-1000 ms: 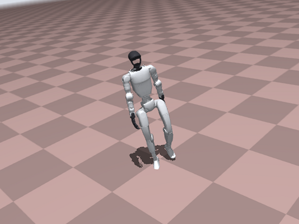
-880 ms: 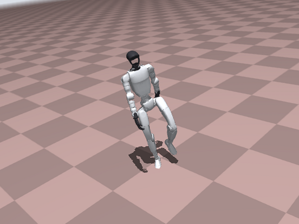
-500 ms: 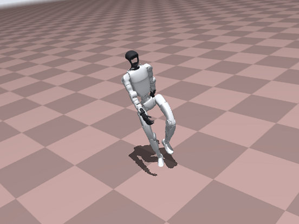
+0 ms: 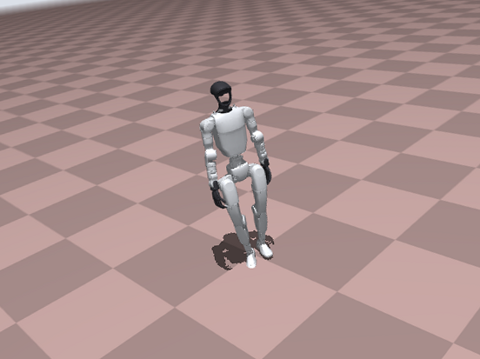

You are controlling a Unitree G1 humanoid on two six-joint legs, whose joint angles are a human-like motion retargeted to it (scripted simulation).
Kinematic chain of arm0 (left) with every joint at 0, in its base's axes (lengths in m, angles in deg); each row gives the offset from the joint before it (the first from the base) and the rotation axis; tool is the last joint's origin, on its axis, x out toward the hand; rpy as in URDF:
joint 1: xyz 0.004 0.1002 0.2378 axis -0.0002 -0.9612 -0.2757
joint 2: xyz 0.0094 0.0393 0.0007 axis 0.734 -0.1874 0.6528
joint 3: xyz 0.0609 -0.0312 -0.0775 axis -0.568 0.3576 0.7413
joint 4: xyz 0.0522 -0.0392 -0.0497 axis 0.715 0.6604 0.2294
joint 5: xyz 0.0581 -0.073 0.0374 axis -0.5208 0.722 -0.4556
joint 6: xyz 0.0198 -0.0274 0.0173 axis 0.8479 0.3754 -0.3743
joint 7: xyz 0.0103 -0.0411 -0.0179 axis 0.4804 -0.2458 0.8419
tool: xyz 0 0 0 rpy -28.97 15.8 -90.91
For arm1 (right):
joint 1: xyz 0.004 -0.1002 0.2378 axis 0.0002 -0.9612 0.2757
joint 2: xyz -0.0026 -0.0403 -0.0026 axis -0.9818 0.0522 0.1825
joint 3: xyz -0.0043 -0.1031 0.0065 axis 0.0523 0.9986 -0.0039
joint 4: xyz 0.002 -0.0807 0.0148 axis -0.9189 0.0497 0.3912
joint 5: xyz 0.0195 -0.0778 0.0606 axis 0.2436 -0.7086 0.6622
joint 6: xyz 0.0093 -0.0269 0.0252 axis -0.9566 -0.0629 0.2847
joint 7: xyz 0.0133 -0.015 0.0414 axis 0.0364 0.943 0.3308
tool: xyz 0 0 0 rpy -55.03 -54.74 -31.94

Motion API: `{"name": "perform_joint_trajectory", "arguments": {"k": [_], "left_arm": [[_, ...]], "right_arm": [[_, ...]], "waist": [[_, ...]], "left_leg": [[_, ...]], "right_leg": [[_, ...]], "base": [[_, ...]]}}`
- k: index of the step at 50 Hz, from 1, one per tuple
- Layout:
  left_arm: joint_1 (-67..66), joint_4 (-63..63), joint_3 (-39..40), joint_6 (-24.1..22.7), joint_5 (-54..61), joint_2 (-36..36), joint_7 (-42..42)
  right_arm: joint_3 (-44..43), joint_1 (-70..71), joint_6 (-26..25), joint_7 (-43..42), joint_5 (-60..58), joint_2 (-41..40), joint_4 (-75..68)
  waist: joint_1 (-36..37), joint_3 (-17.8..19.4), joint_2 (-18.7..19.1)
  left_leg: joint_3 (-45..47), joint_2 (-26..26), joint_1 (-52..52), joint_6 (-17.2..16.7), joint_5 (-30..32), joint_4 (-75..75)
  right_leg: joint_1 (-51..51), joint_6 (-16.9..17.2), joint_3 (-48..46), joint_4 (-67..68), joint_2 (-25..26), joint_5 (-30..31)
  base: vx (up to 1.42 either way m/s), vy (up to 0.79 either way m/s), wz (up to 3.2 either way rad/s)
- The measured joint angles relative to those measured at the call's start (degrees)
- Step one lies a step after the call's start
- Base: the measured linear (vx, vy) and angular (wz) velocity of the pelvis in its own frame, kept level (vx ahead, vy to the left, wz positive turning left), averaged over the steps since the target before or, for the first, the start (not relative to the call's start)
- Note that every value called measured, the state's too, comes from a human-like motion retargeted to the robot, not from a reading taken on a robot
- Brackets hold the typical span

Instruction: Upper body actions

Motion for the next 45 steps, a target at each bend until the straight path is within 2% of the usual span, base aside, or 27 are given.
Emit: {"name": "perform_joint_trajectory", "arguments": {"k": [3, 5, 8, 10, 14, 15, 17, 20, 22, 27, 31, 38, 40, 45], "left_arm": [[3.7, 0.0, -2.1, -0.3, 1.1, -2.8, 0.9], [6.1, 0.0, -4.2, -0.6, 1.9, -4.2, 1.3], [10.1, 0.0, -7.8, -1.6, 2.2, -6.1, 3.7], [12.6, 0.0, -8.3, -3.8, 2.7, -6.9, 5.3], [20.4, -2.9, -7.9, -5.0, 8.6, -7.5, 7.6], [22.1, -4.6, -6.9, -5.2, 9.4, -8.5, 9.3], [26.2, -7.9, -6.9, -6.0, 11.3, -10.3, 11.0], [31.7, -11.8, -4.9, -6.5, 12.2, -11.7, 11.4], [34.7, -13.6, -2.6, -7.1, 11.5, -12.6, 11.4], [38.9, -14.6, -0.4, -8.3, 11.2, -12.7, 13.4], [37.8, -14.0, -1.7, -8.6, 11.3, -11.7, 13.0], [32.1, -11.4, -4.9, -7.4, 11.4, -11.4, 12.5], [30.2, -10.5, -5.4, -7.1, 11.4, -11.9, 12.3], [26.2, -8.2, -5.4, -5.1, 9.7, -11.6, 10.9]], "right_arm": [[-2.6, -3.7, -1.3, -0.1, -1.5, 0.4, -0.9], [-4.2, -5.7, -2.3, -0.6, -1.5, 0.4, -1.7], [-6.2, -8.1, -4.0, -0.7, -1.0, 0.5, -3.3], [-6.5, -9.5, -5.0, -1.0, -1.5, 0.5, -4.1], [-6.3, -12.8, -6.3, -0.1, -4.7, 0.6, -5.2], [-6.4, -13.6, -6.7, 0.4, -5.6, 0.7, -5.8], [-7.6, -16.0, -8.3, 1.2, -7.3, 0.7, -7.1], [-8.5, -19.5, -11.1, 2.9, -8.2, 0.9, -9.6], [-9.1, -21.2, -12.4, 2.8, -7.2, 1.2, -11.2], [-10.7, -22.7, -13.2, 0.1, -3.4, 1.4, -12.2], [-10.8, -21.1, -12.3, 0.6, -2.3, 1.2, -11.5], [-9.2, -16.4, -10.6, 1.6, -3.1, 0.2, -7.6], [-8.8, -15.6, -9.9, 1.4, -2.9, 0.0, -6.4], [-7.9, -12.3, -8.4, 0.6, -1.2, 0.2, -4.6]], "waist": [[-2.9, 1.3, 0.7], [-2.7, 2.9, 0.4], [-2.0, 5.4, 0.1], [-2.6, 6.1, -1.3], [-9.8, 9.4, -2.4], [-11.8, 10.7, -2.5], [-15.4, 12.8, -2.4], [-20.3, 14.8, -0.7], [-22.6, 16.2, -0.4], [-24.8, 18.1, -0.6], [-24.2, 17.0, -1.0], [-18.8, 12.2, -1.4], [-17.3, 10.6, -0.7], [-11.5, 8.8, 0.0]], "left_leg": [[-2.7, 0.0, 1.4, 1.5, 0.2, -0.9], [-3.4, -0.6, 2.2, 1.9, 0.2, -0.5], [-2.3, -0.5, 3.1, 2.2, 0.5, -0.6], [-0.6, -1.5, 3.2, 2.5, 1.0, -1.4], [-1.9, -3.4, 4.5, 4.1, 2.3, -1.6], [-2.9, -3.7, 5.2, 4.5, 2.5, -1.4], [-5.9, -3.5, 6.5, 4.8, 3.0, -1.1], [-9.7, -1.3, 7.8, 5.1, 3.1, -0.6], [-11.1, -0.5, 9.0, 5.2, 2.8, -0.2], [-11.7, 0.3, 10.6, 5.3, 2.2, 0.7], [-10.1, -0.3, 10.2, 5.3, 1.9, 0.4], [-4.7, -1.8, 7.3, 5.2, 1.2, -0.6], [-3.5, -1.4, 6.3, 4.9, 1.2, -1.5], [0.8, -0.5, 4.7, 3.8, 0.2, -1.5]], "right_leg": [[-0.6, 0.8, -2.4, 6.7, -1.7, -2.5], [-2.9, 0.7, -0.9, 14.8, -3.9, -0.8], [-9.9, 1.2, 1.3, 32.8, -10.7, 10.8], [-19.0, -1.0, 7.5, 45.4, -14.2, 15.9], [-30.3, -6.4, 5.3, 68.3, -29.8, 8.8], [-33.0, -7.4, 6.0, 72.9, -32.6, 8.0], [-39.4, -7.0, 9.3, 79.1, -35.1, 7.7], [-47.8, -5.0, 12.5, 83.3, -35.0, 8.1], [-51.3, -4.9, 13.4, 83.5, -35.8, 8.1], [-52.6, -4.1, 12.8, 78.7, -35.3, 8.6], [-47.9, -3.1, 10.0, 73.1, -33.6, 9.8], [-34.5, -3.2, 4.3, 60.9, -28.5, 14.0], [-29.4, -4.1, 1.3, 55.7, -26.4, 14.4], [-18.3, -4.1, 1.3, 39.9, -17.6, 15.5]], "base": [[-0.04, 0.27, 0.58], [-0.07, 0.23, -0.24], [-0.18, 0.26, -0.51], [-0.2, 0.15, -0.38], [-0.17, 0.16, 0.46], [-0.09, 0.11, 1.04], [-0.05, 0.08, 1.24], [-0.02, 0.0, 1.1], [0.01, 0.02, 0.64], [0.02, 0.0, 0.06], [0.0, 0.0, -0.42], [0.03, -0.03, -0.68], [0.01, -0.05, -0.73], [0.05, -0.08, -0.61]]}}
